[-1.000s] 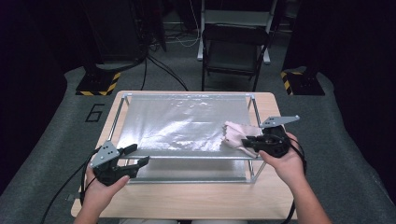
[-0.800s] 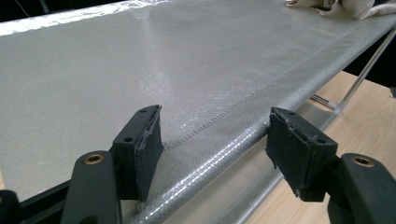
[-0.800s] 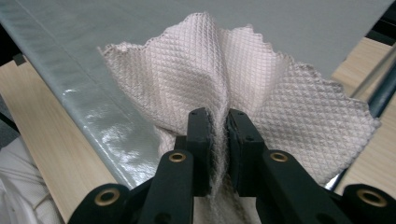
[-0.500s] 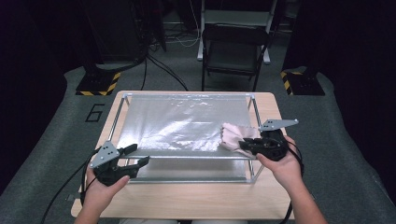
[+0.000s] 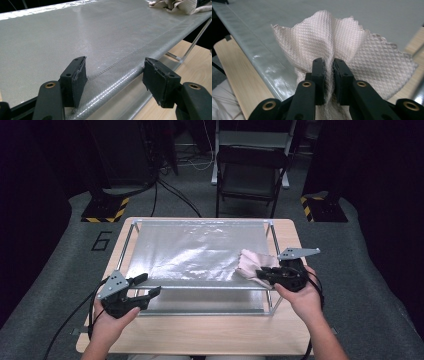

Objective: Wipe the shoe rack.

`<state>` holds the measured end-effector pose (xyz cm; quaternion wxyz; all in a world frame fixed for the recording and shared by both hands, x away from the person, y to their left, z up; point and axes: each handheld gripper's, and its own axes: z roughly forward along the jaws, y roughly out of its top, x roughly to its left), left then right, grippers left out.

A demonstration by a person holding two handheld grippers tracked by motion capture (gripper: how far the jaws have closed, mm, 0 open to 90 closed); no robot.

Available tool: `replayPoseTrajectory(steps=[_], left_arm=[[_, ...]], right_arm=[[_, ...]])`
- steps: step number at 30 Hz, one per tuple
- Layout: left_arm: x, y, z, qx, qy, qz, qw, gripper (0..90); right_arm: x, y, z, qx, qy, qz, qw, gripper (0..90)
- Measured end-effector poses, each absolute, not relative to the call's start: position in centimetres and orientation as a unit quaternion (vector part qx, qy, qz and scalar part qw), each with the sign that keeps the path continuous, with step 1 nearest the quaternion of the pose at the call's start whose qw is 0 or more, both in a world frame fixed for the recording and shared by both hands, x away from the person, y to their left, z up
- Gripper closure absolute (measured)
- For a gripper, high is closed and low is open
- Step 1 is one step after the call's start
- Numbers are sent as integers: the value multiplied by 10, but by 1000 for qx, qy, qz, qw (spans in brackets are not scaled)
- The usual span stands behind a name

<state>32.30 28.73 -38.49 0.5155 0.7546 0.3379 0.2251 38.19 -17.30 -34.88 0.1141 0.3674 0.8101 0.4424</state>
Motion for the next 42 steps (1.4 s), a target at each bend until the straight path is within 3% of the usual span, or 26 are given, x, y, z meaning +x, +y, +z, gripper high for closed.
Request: replayPoseTrajectory(steps=[23,42], left_arm=[[325,284,-385,752,339,231,516,353],[327,285,-386,753,334,232,518,358]], right_arm=[[377,-116,-343,308,826,468,65,812],[334,-130,-353,286,820,491,68,822]])
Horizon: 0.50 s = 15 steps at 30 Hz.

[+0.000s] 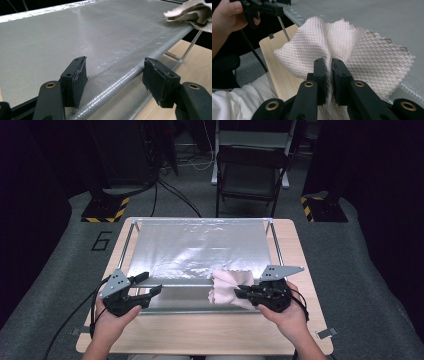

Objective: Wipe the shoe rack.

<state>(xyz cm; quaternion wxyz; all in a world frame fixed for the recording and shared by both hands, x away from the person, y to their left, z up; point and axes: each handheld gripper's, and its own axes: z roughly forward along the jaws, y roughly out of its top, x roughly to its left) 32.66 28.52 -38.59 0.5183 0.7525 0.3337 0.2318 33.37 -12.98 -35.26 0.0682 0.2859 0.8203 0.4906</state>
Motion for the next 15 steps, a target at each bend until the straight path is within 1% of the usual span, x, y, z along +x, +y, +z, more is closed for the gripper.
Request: replayPoseTrajectory(steps=[6,15], left_arm=[[328,286,-386,751,335,232,519,358],[328,287,-386,747,339,235,521,356]], right_arm=[[321,-142,-360,291,820,486,82,822],[296,-173,-377,332,797,496,93,822]])
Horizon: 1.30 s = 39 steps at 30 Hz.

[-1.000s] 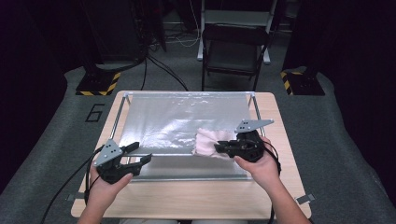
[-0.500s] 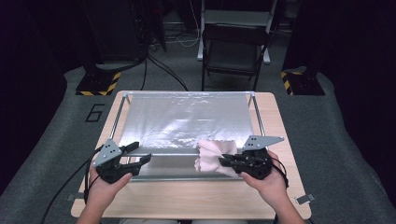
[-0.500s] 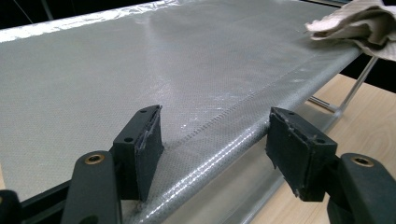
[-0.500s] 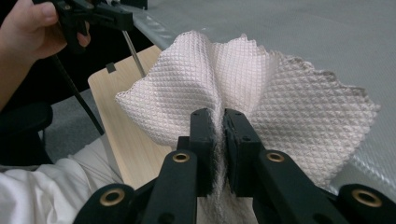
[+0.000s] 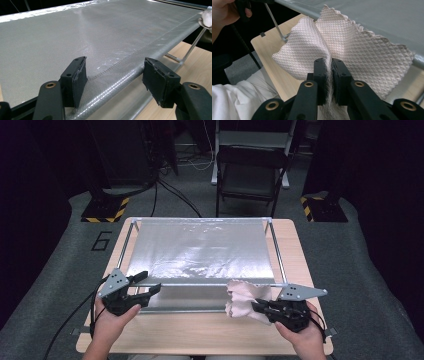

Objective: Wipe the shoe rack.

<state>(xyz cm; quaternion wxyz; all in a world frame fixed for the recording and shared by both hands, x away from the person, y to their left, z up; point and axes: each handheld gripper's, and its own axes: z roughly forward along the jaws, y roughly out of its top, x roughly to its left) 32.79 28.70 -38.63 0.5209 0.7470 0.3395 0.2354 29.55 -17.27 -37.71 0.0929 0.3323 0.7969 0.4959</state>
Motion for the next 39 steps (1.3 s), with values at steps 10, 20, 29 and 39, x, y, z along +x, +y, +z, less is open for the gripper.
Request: replayPoseTrajectory(steps=[10,20,29,39], left_arm=[[328,287,-387,747,338,236,521,356],[327,287,-387,748,337,236,521,357],[327,287,-387,748,336,237,521,357],[317,297,-380,741,347,255,515,362]], right_arm=[[294,-192,-425,384,794,461,96,818],[302,-204,-477,416,797,428,89,818],[306,-201,-510,432,807,397,61,785],[302,-201,-505,444,790,416,71,573]])
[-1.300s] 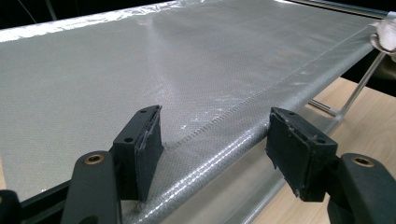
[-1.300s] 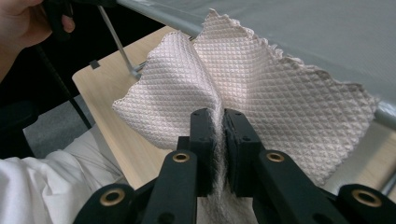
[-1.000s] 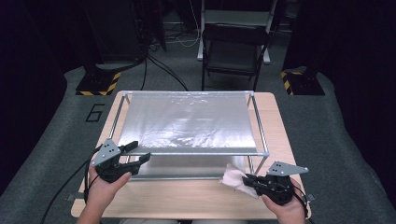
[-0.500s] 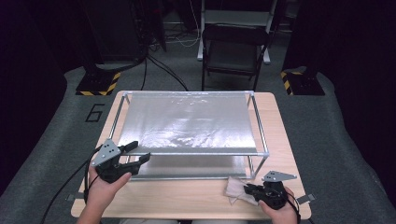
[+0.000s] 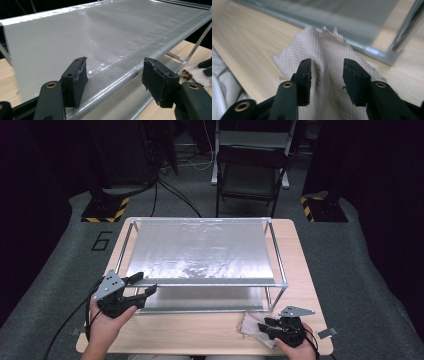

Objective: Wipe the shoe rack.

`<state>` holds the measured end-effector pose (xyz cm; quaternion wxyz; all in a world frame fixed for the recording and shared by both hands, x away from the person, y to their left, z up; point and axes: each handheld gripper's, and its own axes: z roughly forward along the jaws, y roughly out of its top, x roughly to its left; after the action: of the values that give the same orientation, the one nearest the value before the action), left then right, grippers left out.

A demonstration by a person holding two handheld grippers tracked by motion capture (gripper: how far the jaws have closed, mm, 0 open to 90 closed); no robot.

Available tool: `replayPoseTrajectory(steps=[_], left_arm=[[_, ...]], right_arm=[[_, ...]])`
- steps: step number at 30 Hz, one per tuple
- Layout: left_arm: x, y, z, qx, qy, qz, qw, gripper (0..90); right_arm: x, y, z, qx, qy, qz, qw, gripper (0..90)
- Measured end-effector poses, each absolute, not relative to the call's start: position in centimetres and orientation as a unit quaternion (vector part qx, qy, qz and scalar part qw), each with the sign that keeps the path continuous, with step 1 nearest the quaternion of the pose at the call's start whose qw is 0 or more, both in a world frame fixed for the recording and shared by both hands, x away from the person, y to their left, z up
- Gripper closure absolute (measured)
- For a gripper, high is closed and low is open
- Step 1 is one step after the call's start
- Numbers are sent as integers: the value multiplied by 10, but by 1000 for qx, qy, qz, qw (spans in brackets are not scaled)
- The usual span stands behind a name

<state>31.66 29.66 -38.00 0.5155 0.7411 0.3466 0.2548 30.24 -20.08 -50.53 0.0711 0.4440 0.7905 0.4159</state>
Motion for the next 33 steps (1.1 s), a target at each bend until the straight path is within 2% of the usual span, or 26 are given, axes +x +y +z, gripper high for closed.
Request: replayPoseTrajectory(steps=[8,17,27,30,32,33], left_arm=[[300,317,-372,731,357,274,514,361],[286,351,-378,710,400,291,501,383],[284,361,-389,689,438,305,490,416],[288,361,-395,694,448,302,475,459],[294,363,-402,700,458,287,466,524],[297,364,-405,702,462,280,465,568]], right_arm=[[305,-206,-491,448,778,429,94,521],[308,-223,-478,473,757,432,128,586],[321,-233,-461,488,735,436,174,573],[326,-233,-458,489,733,439,176,607],[328,-232,-457,486,735,440,174,627],[332,-231,-456,486,735,442,165,667]])
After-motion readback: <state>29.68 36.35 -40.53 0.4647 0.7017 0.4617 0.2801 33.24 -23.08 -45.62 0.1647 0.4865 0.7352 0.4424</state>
